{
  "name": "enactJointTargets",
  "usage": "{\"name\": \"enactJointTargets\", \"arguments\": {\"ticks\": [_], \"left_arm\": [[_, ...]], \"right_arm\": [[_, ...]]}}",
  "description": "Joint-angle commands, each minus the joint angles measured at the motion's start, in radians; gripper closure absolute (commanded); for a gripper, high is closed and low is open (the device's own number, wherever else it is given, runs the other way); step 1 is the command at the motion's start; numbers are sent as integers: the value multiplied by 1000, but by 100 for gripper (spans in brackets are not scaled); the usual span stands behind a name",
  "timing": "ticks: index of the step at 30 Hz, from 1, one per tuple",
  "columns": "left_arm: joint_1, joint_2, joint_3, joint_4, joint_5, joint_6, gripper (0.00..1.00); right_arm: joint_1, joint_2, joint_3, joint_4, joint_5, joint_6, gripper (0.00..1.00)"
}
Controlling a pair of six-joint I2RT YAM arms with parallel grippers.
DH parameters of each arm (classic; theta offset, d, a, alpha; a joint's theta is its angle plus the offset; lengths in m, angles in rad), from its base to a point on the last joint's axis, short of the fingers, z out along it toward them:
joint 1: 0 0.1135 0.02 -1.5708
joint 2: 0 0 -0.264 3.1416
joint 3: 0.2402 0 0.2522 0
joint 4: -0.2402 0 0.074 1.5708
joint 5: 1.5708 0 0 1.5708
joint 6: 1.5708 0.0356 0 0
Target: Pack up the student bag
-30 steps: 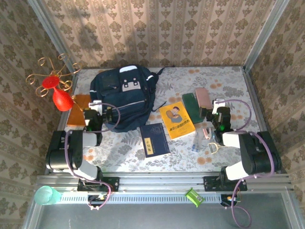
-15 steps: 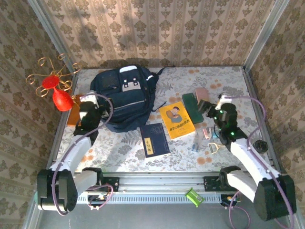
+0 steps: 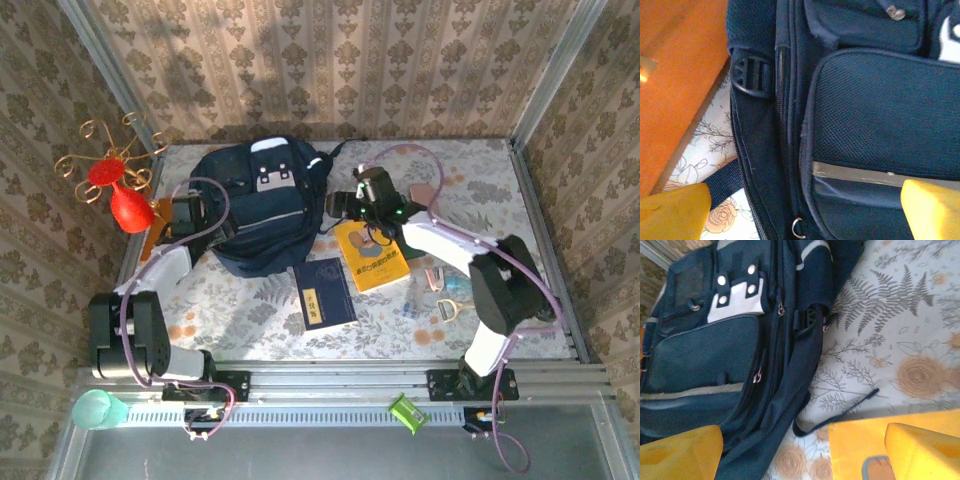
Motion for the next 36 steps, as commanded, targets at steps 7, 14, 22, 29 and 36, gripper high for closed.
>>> {"name": "enactJointTargets", "arguments": {"ticks": [7, 14, 22, 29, 36], "left_arm": [[-3, 160, 115, 37, 142, -50, 11], [-11, 183, 99, 49, 161, -32, 17], [-30, 224, 121, 53, 252, -26, 21], [-77, 263, 183, 54, 283, -26, 21], [-111, 428, 357, 41, 312, -27, 21]], "right_arm": [[-49, 363, 331, 41, -59, 166, 16], [-66, 591, 597, -32, -131, 211, 22], [-79, 681, 733, 25, -280, 229, 57], [-113, 440, 461, 212, -366, 242, 90], [-96, 161, 208, 365, -359, 298, 91]]}}
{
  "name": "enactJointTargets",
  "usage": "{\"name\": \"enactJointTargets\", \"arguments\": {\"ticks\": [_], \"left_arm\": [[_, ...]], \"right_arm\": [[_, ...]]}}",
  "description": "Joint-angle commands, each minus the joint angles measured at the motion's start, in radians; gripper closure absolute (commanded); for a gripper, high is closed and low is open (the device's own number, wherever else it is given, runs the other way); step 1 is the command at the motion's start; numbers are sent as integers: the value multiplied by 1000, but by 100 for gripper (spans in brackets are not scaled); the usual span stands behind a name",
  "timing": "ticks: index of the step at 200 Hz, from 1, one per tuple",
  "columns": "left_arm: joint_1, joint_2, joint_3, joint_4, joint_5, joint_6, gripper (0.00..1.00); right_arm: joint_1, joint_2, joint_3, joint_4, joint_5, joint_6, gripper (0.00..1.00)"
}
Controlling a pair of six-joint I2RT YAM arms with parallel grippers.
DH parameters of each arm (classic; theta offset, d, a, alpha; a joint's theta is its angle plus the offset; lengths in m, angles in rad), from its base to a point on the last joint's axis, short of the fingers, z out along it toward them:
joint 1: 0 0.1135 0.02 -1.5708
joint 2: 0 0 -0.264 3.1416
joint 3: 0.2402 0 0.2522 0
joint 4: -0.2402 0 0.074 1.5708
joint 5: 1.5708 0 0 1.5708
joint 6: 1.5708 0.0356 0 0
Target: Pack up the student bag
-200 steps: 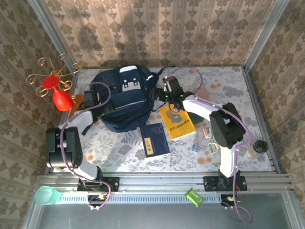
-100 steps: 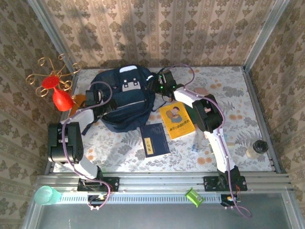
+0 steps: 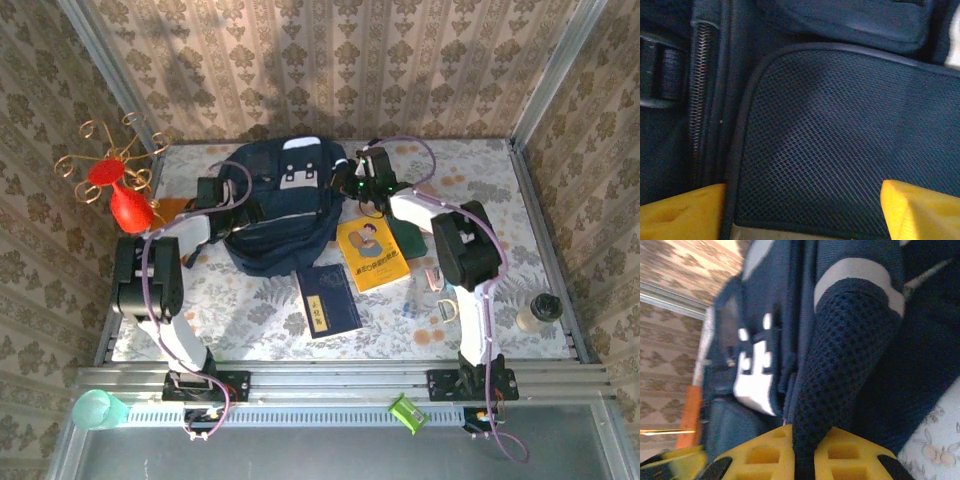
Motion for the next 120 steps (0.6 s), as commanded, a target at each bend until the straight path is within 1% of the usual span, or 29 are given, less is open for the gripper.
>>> {"name": "enactJointTargets", "arguments": {"ticks": [1, 20, 34, 46, 60, 79, 98, 108, 120], "left_arm": [[-21, 94, 128, -3, 80, 7, 21], [-28, 163, 224, -29, 83, 15, 21], [-36, 212, 305, -69, 94, 24, 21], [-46, 239, 366, -103, 100, 36, 21], [-57, 256, 412, -119, 96, 46, 20], [-64, 256, 459, -129, 88, 57, 19], [-64, 235, 512, -167, 65, 89, 16], [-63, 208, 527, -189, 44, 106, 15], [-63, 156, 509, -198, 19, 114, 14]], "right_arm": [[40, -169, -54, 183, -57, 38, 91], [51, -220, -91, 178, -1, 38, 92], [56, -258, -146, 216, 42, 69, 92], [71, -306, -206, 246, 108, 77, 92], [100, -366, -278, 258, 218, 70, 92], [163, -445, -367, 281, 392, 40, 92], [223, -477, -426, 312, 555, 17, 92], [255, -475, -455, 342, 623, 24, 92], [277, -458, -480, 390, 657, 42, 90]]}}
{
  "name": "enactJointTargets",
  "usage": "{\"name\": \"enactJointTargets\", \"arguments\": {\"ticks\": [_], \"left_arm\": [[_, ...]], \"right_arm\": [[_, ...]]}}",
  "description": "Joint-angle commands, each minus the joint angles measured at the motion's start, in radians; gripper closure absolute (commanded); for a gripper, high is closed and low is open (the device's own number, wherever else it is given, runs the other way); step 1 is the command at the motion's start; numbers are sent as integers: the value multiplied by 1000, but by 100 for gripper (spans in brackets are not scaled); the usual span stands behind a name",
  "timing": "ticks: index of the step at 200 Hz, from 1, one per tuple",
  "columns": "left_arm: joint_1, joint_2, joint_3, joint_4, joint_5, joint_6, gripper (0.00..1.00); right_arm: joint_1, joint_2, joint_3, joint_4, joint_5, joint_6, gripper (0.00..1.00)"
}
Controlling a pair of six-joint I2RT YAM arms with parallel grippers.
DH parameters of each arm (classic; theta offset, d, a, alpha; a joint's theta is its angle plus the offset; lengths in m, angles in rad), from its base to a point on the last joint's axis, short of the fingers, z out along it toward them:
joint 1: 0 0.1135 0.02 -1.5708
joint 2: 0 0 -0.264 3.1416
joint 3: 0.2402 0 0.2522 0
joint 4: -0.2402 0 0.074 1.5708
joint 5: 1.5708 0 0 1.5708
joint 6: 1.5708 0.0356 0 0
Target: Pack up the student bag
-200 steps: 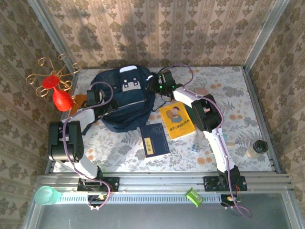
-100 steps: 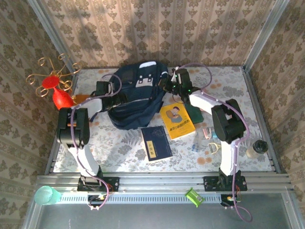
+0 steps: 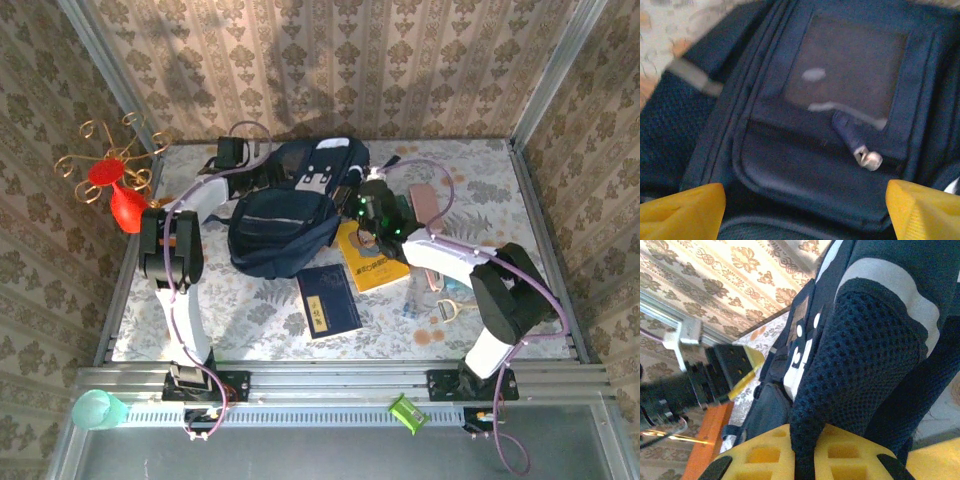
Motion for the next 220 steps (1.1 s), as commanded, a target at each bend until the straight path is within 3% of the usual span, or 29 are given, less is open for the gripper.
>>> {"name": "enactJointTargets", "arguments": {"ticks": [1, 22, 50, 83, 113, 134, 162, 192, 220], "left_arm": [[8, -97, 15, -68, -45, 55, 14], [4, -279, -143, -17, -72, 21, 14], [-36, -588, -494, 77, -203, -60, 12], [-82, -891, -797, 6, -341, -116, 10], [-81, -1079, -954, -82, -384, -163, 7], [-53, -1126, -1018, -93, -374, -196, 3], [29, -1098, -1047, -71, -264, -225, 2], [72, -1068, -1084, -10, -184, -260, 1], [94, -1020, -1107, 63, -115, -298, 2]], "right_arm": [[52, -33, -26, 190, 193, 3, 90], [66, 27, -26, 205, 169, 40, 88], [66, 88, 17, 114, -27, 8, 80], [40, 39, 57, -225, -144, -156, 59], [-93, 10, 31, -313, -297, -186, 38], [-174, 60, 95, -358, -338, -197, 28], [-225, 171, 215, -393, -315, -221, 16], [-250, 345, 389, -405, -454, -205, 10], [-242, 466, 483, -425, -464, -158, 11]]}}
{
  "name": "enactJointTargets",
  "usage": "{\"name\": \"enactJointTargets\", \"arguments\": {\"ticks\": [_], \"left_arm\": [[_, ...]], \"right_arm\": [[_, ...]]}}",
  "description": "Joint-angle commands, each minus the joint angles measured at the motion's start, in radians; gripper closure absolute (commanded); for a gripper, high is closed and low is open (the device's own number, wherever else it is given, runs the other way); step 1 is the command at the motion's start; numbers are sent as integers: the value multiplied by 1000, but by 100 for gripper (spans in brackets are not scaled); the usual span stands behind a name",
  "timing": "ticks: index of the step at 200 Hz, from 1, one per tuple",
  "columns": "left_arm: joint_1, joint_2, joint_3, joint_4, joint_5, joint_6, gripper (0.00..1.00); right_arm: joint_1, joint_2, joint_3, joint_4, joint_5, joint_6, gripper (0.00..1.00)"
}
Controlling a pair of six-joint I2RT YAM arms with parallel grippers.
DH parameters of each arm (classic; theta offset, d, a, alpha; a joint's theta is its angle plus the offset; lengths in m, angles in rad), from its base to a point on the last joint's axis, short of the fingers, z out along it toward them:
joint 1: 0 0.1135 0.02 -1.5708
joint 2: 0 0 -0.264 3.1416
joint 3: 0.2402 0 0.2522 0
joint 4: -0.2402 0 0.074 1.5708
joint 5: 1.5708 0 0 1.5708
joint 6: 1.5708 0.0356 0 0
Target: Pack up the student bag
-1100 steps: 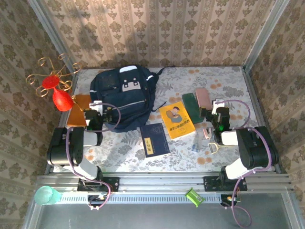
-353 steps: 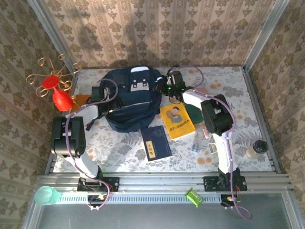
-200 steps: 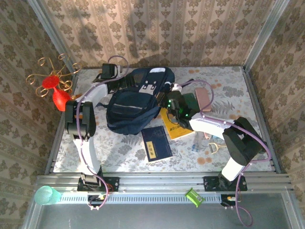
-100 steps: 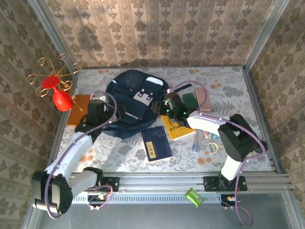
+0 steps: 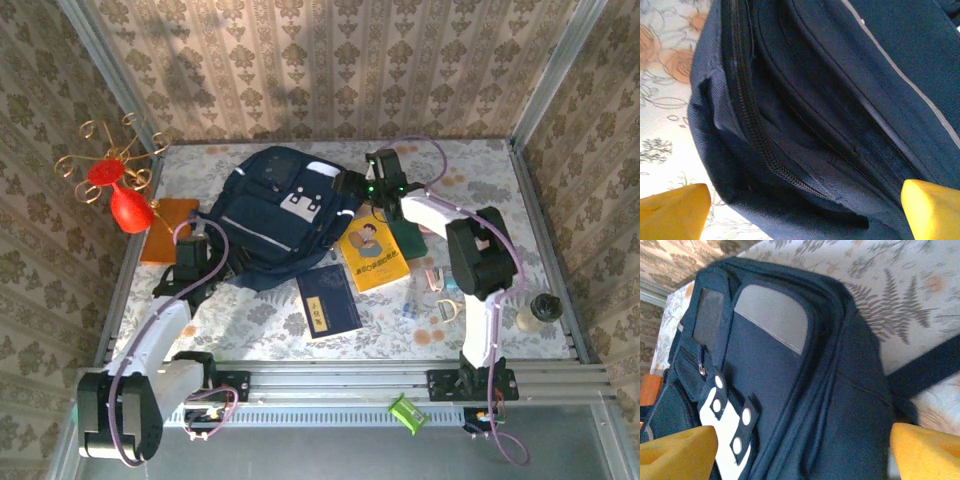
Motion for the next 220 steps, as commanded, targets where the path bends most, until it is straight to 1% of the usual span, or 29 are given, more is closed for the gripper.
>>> {"name": "enactJointTargets", "arguments": {"ticks": [1, 24, 38, 47, 54, 62, 76, 95, 111, 126, 147, 158, 167, 180, 189, 200, 207, 212, 220], "left_arm": [[20, 37, -23, 82, 98, -59, 2], [17, 90, -38, 175, 157, -113, 5], [15, 134, -35, 235, 191, -141, 8], [9, 165, -23, 258, 204, -145, 10], [6, 188, -10, 267, 210, -144, 11], [0, 207, 4, 272, 213, -142, 12], [-5, 223, 16, 273, 211, -137, 12], [-10, 216, 9, 271, 184, -130, 12], [-11, 210, 3, 258, 164, -117, 12], [-12, 210, 0, 254, 152, -109, 12], [-12, 217, 0, 254, 147, -104, 12], [-12, 225, 2, 256, 147, -100, 12], [-12, 233, 7, 256, 149, -97, 12], [-15, 248, 21, 256, 156, -88, 12], [-16, 262, 33, 256, 165, -80, 12], [-19, 279, 52, 257, 174, -77, 13], [-22, 290, 62, 259, 179, -82, 13], [-25, 295, 69, 264, 182, -85, 13], [-31, 302, 82, 272, 184, -89, 13]], "right_arm": [[7, 84, 54, -55, -62, 30, 11], [6, 91, 42, -28, -25, 39, 14], [6, 87, 37, -8, -47, 46, 27], [6, 81, 31, 8, -68, 54, 31], [4, 76, 28, 3, -69, 55, 32], [3, 62, 20, -11, -46, 43, 29], [-4, 23, -18, -22, 21, 14, 20], [-25, -9, -48, -41, 59, -24, 15], [-29, -7, -36, -80, 80, -65, 13], [-28, 3, -34, -86, 79, -70, 13], [-30, 40, -22, -81, 53, -53, 13], [-28, 69, -6, -79, 19, -39, 13], [-29, 90, 5, -63, -23, -28, 18], [-29, 103, 13, -20, -91, -5, 28], [-31, 103, 16, 14, -134, 15, 39], [-39, 89, 20, 43, -183, 47, 56], [-44, 68, 13, 67, -210, 72, 65], [-47, 47, 0, 90, -228, 94, 70], [-51, 4, -31, 146, -255, 135, 73]]}}
